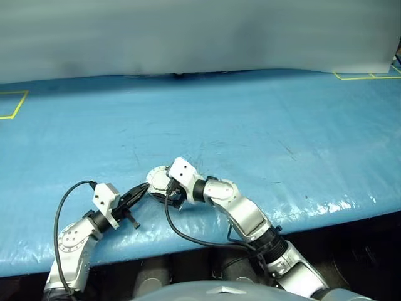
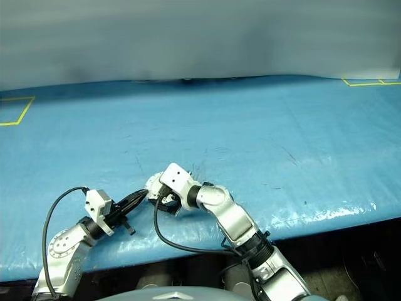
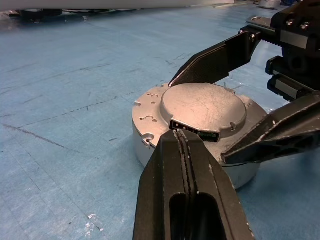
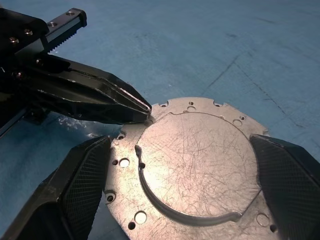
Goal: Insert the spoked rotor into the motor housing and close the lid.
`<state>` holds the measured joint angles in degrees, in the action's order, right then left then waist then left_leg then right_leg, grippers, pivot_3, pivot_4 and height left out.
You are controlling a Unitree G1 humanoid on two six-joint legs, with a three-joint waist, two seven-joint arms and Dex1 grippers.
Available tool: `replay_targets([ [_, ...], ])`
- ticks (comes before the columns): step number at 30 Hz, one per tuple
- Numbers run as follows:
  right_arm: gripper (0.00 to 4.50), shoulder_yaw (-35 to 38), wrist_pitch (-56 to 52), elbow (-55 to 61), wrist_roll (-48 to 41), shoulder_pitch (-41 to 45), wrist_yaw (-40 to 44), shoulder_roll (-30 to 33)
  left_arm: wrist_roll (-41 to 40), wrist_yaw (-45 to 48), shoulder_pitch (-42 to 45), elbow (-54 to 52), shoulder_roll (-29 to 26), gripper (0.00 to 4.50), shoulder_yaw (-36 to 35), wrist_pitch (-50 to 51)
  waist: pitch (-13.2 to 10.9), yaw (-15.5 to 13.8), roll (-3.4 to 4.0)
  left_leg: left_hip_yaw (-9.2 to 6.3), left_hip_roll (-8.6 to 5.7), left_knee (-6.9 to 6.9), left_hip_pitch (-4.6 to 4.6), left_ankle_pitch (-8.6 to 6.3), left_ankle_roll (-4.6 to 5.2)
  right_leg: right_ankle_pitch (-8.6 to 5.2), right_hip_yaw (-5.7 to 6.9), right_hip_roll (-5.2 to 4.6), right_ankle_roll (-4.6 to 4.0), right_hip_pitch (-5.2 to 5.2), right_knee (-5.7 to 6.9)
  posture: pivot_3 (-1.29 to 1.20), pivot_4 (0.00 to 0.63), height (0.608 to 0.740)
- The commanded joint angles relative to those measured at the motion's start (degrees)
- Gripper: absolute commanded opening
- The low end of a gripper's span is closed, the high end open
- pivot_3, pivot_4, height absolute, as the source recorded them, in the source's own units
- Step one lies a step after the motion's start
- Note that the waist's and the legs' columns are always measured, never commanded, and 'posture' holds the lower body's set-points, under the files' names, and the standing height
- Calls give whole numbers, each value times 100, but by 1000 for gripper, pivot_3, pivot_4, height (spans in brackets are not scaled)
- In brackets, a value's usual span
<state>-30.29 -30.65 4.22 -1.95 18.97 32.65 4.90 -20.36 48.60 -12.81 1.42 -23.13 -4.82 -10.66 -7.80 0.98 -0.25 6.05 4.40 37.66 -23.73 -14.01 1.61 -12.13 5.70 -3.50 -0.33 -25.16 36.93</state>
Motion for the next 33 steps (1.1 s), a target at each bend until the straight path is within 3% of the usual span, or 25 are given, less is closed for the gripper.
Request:
replay_targets([
  [1,4479,254,-246,171,-285,-124,48,-38,127,-32,-138,79,49,0,150,31,0,-19,-1,0,-1,0,-1,0,0,0,0,-1,0,0,0,0,150,740],
  [12,4479,1275,-1377,951,-1651,-391,-56,-372,98,-116,-254,67,107,0,176,-39,-2,-35,1,-3,-2,-1,-12,-6,-2,-1,1,2,0,-8,-4,0,150,740],
  [31,4479,2584,-3101,611,-3328,-676,-407,-744,87,-99,-372,108,191,0,200,-148,-4,-35,3,-5,-6,-1,-15,-6,-2,0,1,3,1,-10,-4,0,150,740],
  [33,4087,2689,-3144,409,-3409,-657,-461,-822,95,-97,-360,128,191,0,209,-165,-5,-35,3,-5,-6,-1,-16,-6,-2,0,2,3,1,-10,-4,0,150,740],
])
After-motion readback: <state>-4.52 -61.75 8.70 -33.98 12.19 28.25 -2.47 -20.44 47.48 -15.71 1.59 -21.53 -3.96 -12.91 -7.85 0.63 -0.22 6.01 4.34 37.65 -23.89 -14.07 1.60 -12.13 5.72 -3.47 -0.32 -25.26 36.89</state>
